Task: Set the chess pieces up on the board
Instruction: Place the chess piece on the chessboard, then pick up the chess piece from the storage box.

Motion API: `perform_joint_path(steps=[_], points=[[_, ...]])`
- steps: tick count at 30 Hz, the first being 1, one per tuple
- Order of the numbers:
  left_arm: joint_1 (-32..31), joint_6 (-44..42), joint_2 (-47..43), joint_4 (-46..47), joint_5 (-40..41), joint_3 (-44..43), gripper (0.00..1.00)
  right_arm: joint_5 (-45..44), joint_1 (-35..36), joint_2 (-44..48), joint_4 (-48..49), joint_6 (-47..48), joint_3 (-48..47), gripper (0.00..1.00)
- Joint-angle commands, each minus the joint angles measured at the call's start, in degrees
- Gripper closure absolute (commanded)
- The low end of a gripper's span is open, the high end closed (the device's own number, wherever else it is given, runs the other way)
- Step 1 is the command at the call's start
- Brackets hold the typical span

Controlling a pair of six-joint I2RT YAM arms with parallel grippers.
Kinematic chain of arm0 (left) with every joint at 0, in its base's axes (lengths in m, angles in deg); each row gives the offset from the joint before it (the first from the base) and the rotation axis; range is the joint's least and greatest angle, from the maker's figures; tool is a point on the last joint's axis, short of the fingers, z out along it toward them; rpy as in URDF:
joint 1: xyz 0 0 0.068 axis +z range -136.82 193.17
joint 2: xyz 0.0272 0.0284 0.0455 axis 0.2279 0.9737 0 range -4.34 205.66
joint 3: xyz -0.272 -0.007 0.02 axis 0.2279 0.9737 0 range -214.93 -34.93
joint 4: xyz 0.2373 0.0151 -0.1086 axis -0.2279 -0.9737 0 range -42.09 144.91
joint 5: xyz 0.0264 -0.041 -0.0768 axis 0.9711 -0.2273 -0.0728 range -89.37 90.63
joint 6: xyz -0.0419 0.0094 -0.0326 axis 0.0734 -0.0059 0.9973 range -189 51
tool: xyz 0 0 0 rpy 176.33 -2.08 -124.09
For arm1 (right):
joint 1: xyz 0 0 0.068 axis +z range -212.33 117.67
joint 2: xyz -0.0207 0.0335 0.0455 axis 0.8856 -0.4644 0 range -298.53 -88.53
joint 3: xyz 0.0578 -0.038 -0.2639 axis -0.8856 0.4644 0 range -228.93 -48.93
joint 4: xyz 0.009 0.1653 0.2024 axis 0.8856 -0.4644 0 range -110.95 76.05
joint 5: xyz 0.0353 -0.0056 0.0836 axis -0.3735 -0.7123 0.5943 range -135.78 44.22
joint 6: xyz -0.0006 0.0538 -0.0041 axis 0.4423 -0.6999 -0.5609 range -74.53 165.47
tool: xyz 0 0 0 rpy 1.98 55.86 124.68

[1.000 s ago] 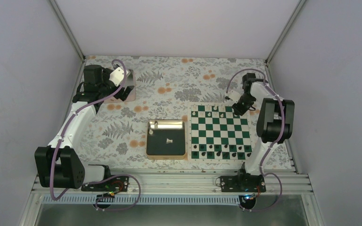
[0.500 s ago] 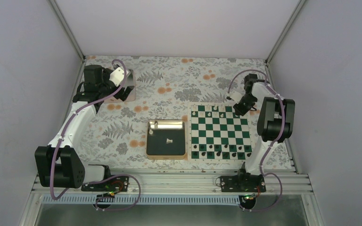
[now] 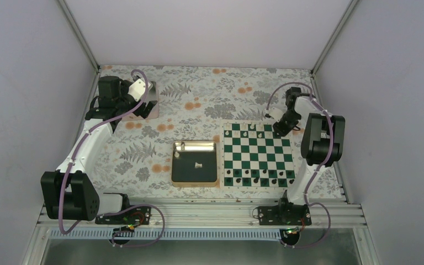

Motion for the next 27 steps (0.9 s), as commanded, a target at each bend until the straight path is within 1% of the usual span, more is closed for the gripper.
perform_joint_path(steps=[1,5,10,14,19,23,27], points=[[0.21,-0.72,0.18,0.21,-1.28,-0.65,0.0,0.98,-0.5,5.38,-3.39,0.29,-2.67,0.76],[0.17,-0.68,0.17,0.14,-1.37,-0.69,0.0,1.43,1.13,10.0,-7.83,0.29,-6.54,0.76],[0.2,-0.68,-0.22,0.05,-1.38,-0.7,0.0,1.95,7.02,14.39,-13.6,-0.96,-12.4,0.75],[0.14,-0.72,-0.36,0.04,-1.53,-0.77,0.0,0.26,16.11,16.91,-15.02,-3.41,-16.15,0.73],[0.21,-0.6,-0.69,0.03,-1.4,-0.75,0.0,-1.49,29.67,15.59,-13.75,-6.39,-19.42,0.71],[0.18,-0.59,-0.75,0.16,-1.26,-0.58,0.0,-2.12,39.8,11.54,-11.13,-7.41,-20.53,0.69],[0.2,-0.61,-0.67,0.24,-1.16,-0.61,0.0,-1.25,47.81,6.46,-11.29,-7.76,-22.64,0.68]])
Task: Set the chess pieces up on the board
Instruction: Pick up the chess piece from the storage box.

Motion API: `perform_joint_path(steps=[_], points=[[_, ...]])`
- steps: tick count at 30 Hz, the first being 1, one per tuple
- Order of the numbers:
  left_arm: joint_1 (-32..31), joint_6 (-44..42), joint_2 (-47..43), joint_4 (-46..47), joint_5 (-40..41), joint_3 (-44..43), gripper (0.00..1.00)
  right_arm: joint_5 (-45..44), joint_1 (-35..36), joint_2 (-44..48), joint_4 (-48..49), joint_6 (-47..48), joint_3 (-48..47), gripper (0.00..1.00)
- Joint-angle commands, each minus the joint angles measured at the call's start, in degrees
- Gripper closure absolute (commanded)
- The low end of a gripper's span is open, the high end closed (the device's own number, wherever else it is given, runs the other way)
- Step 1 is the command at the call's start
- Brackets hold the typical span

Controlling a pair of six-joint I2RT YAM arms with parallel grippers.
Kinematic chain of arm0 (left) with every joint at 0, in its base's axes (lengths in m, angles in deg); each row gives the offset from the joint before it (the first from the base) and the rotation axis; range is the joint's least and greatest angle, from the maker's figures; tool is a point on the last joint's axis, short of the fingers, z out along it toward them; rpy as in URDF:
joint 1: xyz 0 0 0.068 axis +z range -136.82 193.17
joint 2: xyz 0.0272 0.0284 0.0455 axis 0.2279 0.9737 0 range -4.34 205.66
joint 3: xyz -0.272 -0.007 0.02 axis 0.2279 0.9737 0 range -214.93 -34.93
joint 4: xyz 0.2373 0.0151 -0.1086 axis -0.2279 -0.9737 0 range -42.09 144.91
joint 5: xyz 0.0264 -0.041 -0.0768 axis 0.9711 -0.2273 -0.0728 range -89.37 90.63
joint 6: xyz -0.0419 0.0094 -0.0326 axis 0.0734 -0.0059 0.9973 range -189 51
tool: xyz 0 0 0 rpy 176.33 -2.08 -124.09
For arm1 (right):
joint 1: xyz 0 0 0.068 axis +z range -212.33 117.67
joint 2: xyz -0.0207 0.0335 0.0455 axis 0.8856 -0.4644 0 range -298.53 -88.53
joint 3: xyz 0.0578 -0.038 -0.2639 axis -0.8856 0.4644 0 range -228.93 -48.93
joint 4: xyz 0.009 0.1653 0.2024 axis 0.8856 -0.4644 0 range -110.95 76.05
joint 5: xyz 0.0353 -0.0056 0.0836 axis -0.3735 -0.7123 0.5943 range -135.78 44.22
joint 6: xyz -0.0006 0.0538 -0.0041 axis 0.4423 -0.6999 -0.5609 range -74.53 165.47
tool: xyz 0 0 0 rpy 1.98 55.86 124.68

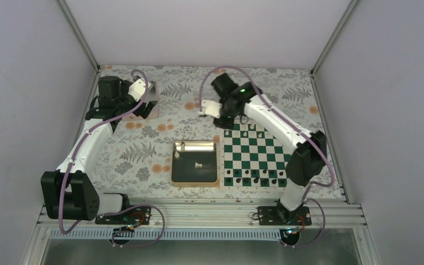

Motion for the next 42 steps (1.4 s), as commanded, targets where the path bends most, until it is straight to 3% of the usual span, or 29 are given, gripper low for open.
perform_joint_path(steps=[1,7,12,20,24,30,42], points=[[0.22,-0.63,-0.74,0.23,-0.84,-0.57,0.0,0.36,7.45,-5.36,0.21,-2.08,-2.41,0.68],[0.22,-0.62,-0.63,0.47,-0.85,-0.43,0.0,2.34,15.26,-10.94,3.31,-1.92,-1.32,0.69],[0.21,-0.53,-0.9,0.31,-1.04,-0.53,0.0,3.65,17.33,-11.93,13.82,-2.7,-1.14,0.7],[0.25,-0.47,-1.31,0.31,-1.15,-0.39,0.0,2.96,18.36,-13.41,20.28,8.04,8.82,0.55],[0.22,-0.51,-1.51,0.3,-1.09,-0.43,0.0,5.26,18.32,-11.03,26.05,13.56,14.77,0.53],[0.22,-0.48,-1.83,0.29,-0.81,-0.42,0.0,9.32,18.48,-14.91,23.46,9.17,8.28,0.55],[0.17,-0.63,-1.85,0.46,-0.76,-0.22,0.0,9.37,18.88,-22.17,22.61,1.5,1.27,0.59]])
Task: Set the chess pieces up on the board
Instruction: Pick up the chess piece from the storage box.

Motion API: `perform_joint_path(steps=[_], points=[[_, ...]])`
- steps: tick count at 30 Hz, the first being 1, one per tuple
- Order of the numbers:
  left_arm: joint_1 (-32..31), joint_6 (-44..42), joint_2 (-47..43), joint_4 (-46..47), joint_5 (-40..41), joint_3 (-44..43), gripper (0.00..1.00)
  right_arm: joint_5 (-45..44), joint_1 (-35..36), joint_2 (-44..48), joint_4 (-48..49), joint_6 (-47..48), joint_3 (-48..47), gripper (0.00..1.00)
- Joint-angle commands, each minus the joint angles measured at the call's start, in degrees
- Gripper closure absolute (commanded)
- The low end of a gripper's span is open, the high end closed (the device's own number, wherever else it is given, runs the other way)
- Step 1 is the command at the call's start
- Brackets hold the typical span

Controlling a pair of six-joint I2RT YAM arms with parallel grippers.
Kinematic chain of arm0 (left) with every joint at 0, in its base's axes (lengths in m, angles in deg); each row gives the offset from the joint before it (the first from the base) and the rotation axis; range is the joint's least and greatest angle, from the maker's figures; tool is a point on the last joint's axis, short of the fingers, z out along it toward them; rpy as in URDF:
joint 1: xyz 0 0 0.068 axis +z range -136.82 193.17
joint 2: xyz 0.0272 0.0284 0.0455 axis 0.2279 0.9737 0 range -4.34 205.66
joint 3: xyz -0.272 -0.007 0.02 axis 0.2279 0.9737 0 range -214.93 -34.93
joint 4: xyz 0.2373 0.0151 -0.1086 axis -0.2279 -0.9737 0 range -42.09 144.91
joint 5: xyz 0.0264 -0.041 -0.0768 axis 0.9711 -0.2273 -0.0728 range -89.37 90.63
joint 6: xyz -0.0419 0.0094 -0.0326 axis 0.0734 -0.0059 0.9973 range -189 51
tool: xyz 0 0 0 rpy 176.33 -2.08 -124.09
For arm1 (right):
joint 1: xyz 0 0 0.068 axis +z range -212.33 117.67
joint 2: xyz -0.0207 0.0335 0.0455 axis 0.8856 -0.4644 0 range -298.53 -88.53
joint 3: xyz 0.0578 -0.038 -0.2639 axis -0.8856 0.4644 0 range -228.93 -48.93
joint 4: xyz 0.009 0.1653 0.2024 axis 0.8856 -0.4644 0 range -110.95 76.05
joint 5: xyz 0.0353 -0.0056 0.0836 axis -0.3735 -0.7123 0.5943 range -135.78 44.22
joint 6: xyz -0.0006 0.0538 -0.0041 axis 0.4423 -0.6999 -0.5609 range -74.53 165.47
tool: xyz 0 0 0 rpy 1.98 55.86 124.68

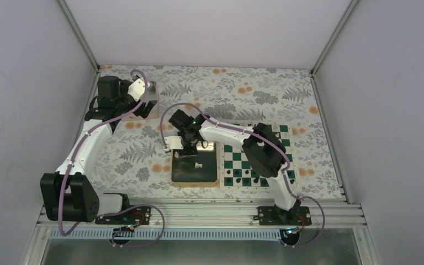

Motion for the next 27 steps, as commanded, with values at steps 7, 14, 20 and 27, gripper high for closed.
perform_joint_path(steps=[7,14,20,27], points=[[0.26,-0.71,-0.96,0.6,-0.87,-0.07,0.0,2.44,0.7,-1.31,0.08,-3.29,-3.46,0.59],[0.22,-0.76,-0.9,0.56,-0.86,0.0,0.0,3.36,0.82,-2.39,-0.6,-3.08,-4.43,0.59],[0.21,-0.81,-1.01,0.57,-0.93,-0.02,0.0,3.39,1.21,-2.93,-0.43,-3.24,-4.59,0.6],[0.22,-0.81,-0.97,0.56,-1.16,-0.08,0.0,3.85,1.43,-3.4,-0.17,-3.45,-4.26,0.64]])
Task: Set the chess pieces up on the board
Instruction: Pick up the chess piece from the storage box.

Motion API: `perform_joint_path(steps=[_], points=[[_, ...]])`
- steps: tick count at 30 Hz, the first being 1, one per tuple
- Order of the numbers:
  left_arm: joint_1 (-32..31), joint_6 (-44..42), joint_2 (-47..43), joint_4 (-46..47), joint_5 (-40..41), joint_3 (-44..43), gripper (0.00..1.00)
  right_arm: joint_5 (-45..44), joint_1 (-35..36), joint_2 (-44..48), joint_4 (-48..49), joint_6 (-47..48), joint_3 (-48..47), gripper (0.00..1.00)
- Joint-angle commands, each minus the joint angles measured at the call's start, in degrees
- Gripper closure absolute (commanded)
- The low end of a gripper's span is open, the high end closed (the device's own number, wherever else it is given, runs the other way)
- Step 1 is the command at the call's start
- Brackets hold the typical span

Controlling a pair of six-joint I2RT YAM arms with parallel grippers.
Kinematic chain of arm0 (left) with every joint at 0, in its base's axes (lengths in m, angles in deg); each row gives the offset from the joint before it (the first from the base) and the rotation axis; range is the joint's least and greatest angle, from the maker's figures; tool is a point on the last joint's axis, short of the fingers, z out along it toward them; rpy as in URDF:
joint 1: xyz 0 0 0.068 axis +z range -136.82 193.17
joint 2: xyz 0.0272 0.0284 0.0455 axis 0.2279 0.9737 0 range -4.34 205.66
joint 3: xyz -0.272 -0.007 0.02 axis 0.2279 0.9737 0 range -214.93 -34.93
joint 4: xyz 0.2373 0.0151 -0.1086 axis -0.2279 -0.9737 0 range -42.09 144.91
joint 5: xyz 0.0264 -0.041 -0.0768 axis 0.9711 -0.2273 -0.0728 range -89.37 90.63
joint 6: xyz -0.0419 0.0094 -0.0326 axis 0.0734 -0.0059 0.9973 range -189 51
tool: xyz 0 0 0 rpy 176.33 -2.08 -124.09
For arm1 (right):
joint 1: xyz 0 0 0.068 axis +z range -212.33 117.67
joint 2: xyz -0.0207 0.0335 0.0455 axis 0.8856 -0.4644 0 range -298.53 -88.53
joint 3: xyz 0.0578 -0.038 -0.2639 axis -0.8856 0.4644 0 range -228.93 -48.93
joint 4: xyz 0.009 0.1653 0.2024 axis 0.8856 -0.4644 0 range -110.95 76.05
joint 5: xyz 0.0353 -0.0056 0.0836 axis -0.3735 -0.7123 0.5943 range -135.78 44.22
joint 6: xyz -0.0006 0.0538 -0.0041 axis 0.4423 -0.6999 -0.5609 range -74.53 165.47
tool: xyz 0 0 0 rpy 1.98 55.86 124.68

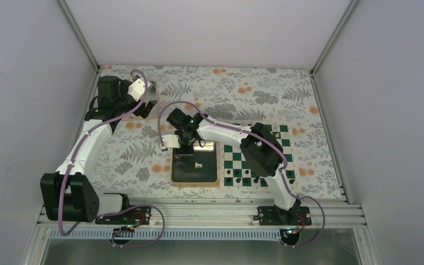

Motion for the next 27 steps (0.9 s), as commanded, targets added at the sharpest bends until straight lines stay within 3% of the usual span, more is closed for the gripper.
perform_joint_path(steps=[1,4,13,21,27], points=[[0.22,-0.81,-0.97,0.55,-1.17,-0.08,0.0,1.38,1.07,-1.11,0.09,-1.04,-1.01,0.64],[0.22,-0.8,-0.92,0.62,-1.18,-0.04,0.0,1.42,1.11,-1.16,0.08,-1.14,-1.07,0.68],[0.18,-0.81,-1.0,0.61,-1.0,-0.08,0.0,2.66,1.16,-0.75,-1.26,-0.89,-1.06,0.95],[0.27,-0.72,-1.09,0.47,-0.79,-0.22,0.0,-1.23,-0.22,5.1,-6.31,-0.39,-1.61,0.96],[0.27,-0.81,-1.0,0.62,-0.65,-0.16,0.0,-4.82,-6.61,13.28,-10.02,-1.27,-3.17,0.96]])
